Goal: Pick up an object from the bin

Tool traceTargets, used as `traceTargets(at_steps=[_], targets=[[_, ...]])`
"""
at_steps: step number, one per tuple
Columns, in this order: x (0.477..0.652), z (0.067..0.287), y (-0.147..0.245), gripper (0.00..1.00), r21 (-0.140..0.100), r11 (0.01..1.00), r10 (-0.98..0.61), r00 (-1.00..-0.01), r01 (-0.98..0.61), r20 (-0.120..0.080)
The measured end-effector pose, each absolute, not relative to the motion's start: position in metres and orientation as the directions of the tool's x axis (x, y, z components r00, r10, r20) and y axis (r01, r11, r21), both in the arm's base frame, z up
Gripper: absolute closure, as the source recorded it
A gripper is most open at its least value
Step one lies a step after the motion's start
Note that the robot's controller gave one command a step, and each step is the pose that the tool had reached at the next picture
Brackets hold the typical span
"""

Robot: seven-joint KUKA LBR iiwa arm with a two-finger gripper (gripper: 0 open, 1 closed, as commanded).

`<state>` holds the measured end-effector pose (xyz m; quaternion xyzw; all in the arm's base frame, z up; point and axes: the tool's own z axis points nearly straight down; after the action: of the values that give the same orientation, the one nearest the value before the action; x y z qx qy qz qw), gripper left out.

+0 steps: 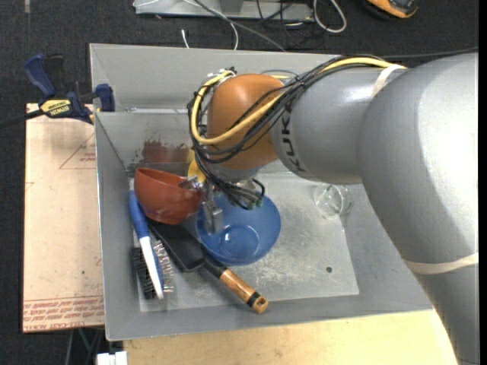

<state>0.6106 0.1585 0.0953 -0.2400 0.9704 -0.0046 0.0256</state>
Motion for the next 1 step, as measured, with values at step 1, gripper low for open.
traceTargets(at_steps=[1], targets=[[0.6106,0.0953,0.1585,1.00,-0.021,0.885,-0.466,-0.884,-0.465,-0.048]])
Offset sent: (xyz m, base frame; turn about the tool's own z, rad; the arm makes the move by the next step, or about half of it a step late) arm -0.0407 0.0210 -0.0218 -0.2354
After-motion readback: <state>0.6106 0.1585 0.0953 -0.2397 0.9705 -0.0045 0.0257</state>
